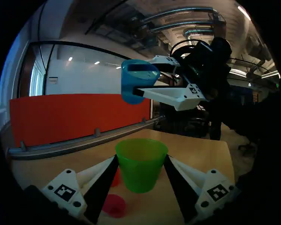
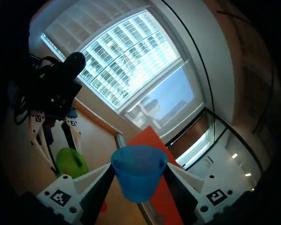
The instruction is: Pour water
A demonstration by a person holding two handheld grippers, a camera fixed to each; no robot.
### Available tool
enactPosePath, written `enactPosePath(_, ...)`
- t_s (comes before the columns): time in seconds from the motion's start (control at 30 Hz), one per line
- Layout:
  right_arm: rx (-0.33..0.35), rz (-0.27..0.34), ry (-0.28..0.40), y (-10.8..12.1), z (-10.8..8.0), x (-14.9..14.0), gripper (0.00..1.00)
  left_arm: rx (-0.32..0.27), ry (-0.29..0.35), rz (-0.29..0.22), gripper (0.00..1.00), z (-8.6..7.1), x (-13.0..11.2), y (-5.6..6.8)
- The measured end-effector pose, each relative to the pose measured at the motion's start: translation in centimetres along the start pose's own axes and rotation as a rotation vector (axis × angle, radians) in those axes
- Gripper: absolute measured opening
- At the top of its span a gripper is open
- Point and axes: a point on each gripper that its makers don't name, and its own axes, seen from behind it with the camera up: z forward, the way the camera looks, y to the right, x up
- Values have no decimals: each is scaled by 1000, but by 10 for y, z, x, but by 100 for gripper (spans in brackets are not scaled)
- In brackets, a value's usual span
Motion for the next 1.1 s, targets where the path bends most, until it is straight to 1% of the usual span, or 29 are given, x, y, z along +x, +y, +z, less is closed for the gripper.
enactPosePath(0.2, -4, -55, -11, 7, 4, -3, 89, -1, 2, 0, 85, 1, 2, -1)
enactPosePath(0.5, -13, -131, -9, 16, 8, 3, 89, -1, 6, -1, 85, 2, 3, -1)
enactPosePath(0.73, -12, -191, -16, 17, 11, 3, 89, -5, 10, -2, 85, 3, 5, 0)
enactPosePath(0.9, -19, -223, -17, 20, 12, 5, 89, -6, 11, -1, 85, 3, 7, 1)
enactPosePath(1.1, -25, -247, -14, 24, 13, 7, 88, -5, 12, -1, 85, 2, 7, 1)
